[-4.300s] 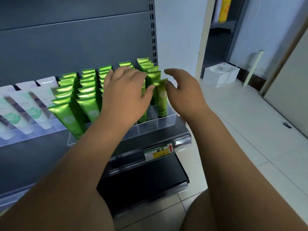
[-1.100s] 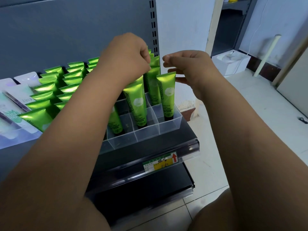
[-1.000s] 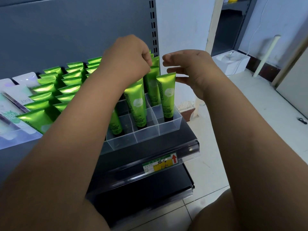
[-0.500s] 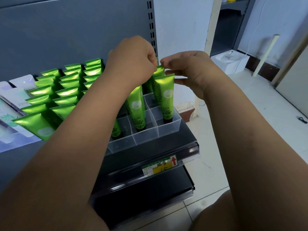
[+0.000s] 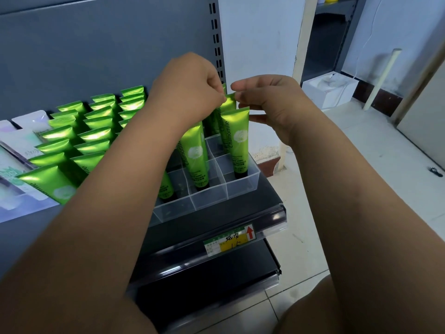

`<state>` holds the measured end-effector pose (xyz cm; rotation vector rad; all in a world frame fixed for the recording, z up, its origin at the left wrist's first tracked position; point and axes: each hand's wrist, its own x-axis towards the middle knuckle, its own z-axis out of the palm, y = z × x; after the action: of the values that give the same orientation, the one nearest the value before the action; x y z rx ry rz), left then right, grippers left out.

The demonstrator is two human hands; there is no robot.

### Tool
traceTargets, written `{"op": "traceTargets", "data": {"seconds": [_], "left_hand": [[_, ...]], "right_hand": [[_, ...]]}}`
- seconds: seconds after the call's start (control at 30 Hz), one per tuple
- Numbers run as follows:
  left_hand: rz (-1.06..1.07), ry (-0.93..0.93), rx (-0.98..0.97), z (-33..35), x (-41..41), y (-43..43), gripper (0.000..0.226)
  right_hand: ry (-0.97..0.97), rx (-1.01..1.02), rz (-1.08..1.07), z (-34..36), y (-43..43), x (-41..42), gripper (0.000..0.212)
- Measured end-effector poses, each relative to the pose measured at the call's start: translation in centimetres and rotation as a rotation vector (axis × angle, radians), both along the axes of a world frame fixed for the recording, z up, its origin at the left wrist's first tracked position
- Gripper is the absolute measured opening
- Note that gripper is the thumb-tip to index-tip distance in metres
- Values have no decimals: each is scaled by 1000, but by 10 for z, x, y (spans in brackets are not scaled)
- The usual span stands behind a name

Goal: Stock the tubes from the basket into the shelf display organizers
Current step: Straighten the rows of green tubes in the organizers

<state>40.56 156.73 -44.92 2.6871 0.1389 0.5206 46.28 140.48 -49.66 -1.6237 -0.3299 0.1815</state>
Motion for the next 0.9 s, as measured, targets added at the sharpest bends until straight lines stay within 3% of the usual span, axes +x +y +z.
{"op": "traceTargets", "data": {"seconds": [0.33,0.57,0.7,0.83,0.9], "left_hand": [[120,-157,-92,7,-2,29,18],[42,46,-27,25,23,30,14],[-10,120,30,28,29,29,24],[-49,213,118,23,29,26,12],[-68,215,142,19,30,24,16]], "right_hand": [[57,82,-71,2,-3,13,19],[-53,-109,-80,16,10,35,13],[-82,-114,-50,14,19,36,12],[-108,-158,-9,11,30,34,6],[-115,-161,-7,10,32,34,3]]}}
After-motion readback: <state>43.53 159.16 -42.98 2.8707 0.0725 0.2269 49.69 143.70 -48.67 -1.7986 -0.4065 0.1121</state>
